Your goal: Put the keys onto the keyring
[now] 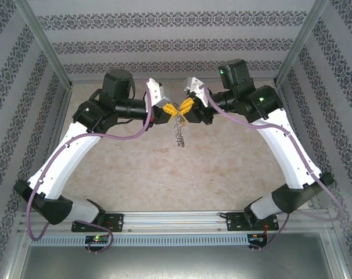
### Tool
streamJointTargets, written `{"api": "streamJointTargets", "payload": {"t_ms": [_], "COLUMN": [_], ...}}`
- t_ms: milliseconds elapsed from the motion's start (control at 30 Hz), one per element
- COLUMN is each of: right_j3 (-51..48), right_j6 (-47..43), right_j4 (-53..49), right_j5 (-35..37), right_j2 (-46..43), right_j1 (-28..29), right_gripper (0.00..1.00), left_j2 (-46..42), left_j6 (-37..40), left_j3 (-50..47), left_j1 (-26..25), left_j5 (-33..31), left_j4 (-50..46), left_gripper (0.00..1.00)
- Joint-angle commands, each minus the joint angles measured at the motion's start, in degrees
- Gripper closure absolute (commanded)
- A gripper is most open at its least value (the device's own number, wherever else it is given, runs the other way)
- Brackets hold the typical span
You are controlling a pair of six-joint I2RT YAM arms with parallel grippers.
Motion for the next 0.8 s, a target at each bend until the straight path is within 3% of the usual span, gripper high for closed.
{"api": "streamJointTargets", "payload": {"t_ms": [0,433,767], "right_j3": [-2.71,-7.68,-9.01], "right_j6": [7.93,12.17,12.15], "right_j4": [10.54,14.03,13.96], "right_j5": [-5.88,-11.81,-12.28], "right_j2": [-3.11,-4.65,-4.93], "right_j1": [-2.0,-2.81,-2.94], "right_gripper": [0.75,0.77,0.95], "left_j2": [-1.11,-2.37,-3.1], "left_j6": [-3.43,-8.82,-10.44], "left_j3": [1.02,0.01,-1.37], "left_j1": [1.25,3.2,3.87], "left_j5": [5.22,8.97,9.58], "left_j4": [4.58,9.91,12.42], "left_gripper": [1.0,1.0,1.0]}}
